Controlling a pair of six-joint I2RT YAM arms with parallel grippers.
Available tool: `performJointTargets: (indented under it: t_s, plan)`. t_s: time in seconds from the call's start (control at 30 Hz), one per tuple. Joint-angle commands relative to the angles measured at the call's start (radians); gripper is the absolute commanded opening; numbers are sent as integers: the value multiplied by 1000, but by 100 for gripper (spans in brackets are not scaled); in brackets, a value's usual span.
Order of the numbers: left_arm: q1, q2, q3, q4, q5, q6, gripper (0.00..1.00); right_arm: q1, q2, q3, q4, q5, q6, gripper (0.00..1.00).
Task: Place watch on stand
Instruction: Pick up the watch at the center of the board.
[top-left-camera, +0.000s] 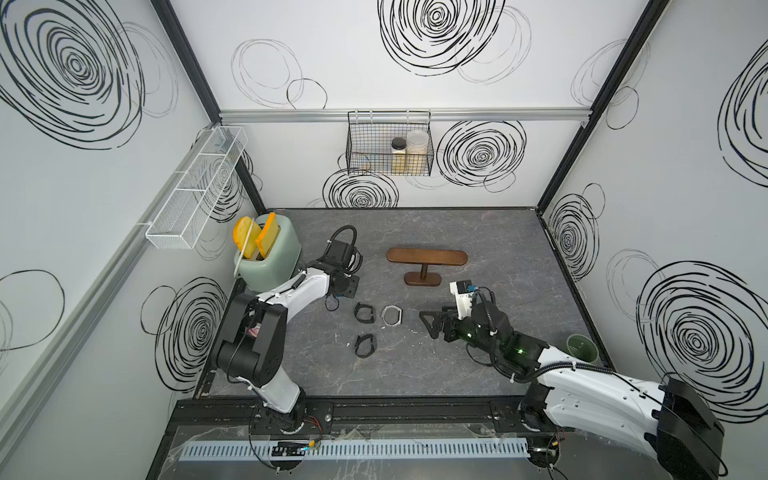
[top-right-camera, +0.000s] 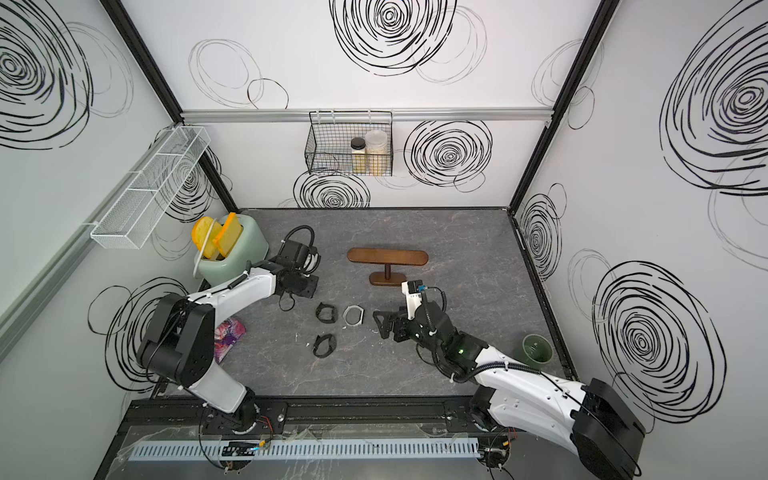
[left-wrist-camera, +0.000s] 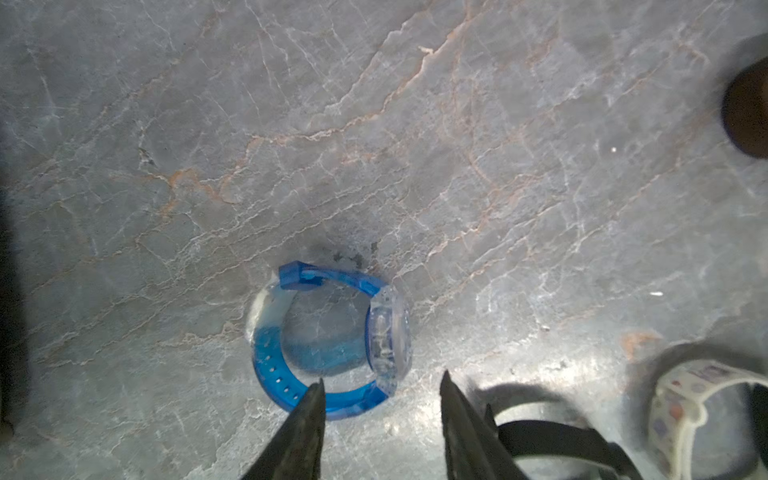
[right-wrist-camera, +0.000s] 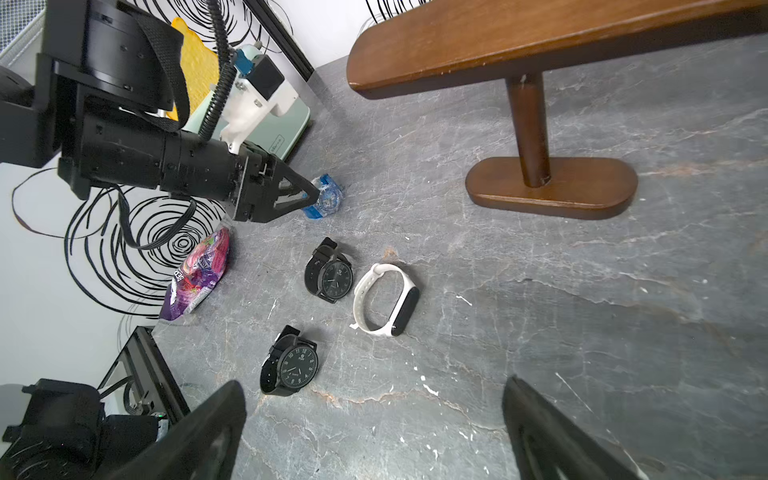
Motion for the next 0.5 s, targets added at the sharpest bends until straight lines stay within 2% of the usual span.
performJointTargets:
  t_s: [0.0,0.47]
  plan:
    - [0,16,23,36,17,-6,49,6,-12,-21,26,19,19,98]
    - [7,85,45,69,31,-19,46,6,-21,-40,30,21,28,98]
